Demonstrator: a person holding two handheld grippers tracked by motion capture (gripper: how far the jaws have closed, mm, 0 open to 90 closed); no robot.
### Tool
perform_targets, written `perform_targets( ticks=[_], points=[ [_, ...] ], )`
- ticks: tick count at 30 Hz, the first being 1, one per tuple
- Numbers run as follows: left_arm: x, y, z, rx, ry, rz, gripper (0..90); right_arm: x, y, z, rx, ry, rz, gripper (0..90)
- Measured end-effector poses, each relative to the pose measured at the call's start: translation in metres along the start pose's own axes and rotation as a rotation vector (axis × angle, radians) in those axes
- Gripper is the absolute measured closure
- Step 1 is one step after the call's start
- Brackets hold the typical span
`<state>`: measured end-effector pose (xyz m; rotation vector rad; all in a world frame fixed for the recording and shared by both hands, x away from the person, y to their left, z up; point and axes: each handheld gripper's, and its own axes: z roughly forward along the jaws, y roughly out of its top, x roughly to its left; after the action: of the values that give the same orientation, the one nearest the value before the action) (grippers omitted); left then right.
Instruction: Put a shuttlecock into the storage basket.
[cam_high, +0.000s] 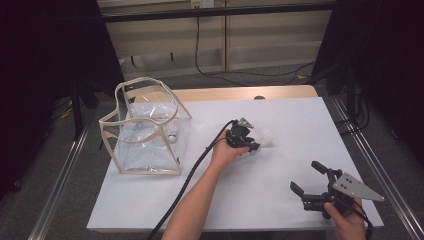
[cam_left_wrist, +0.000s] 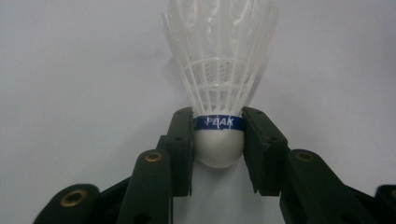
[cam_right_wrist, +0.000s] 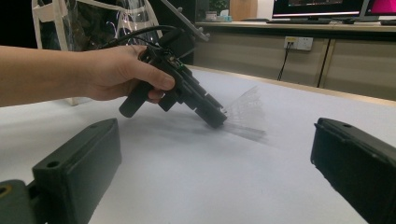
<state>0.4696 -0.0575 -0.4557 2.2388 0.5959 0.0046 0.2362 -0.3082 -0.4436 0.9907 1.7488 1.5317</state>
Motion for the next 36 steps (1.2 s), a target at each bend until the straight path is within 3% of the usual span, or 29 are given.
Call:
perform_targets(
  ticks=[8,14,17,27,36],
  points=[
    [-0.002,-0.002,-0.017,0.029,-0.047,-0.074,65.7,0.001,0.0,0.001,-0.001,0.004,-0.002,1.4],
    [-0.004,-0.006,-0.025,0.047,-0.074,-0.103,65.6,0.001,0.0,0.001,-0.001,0.001,0.0,1.4],
    [-0.006,-0.007,-0.028,0.062,-0.067,-0.117,65.7,0.002,0.0,0.001,-0.002,0.001,-0.001,1.4],
    [-0.012,-0.005,-0.043,0.089,-0.095,-0.112,65.7,0.002,0.0,0.002,-0.002,0.006,-0.003,1.4],
    [-0.013,-0.006,-0.056,0.111,-0.115,-0.135,65.7,0.002,0.0,0.0,-0.003,0.001,-0.004,1.4]
  ],
)
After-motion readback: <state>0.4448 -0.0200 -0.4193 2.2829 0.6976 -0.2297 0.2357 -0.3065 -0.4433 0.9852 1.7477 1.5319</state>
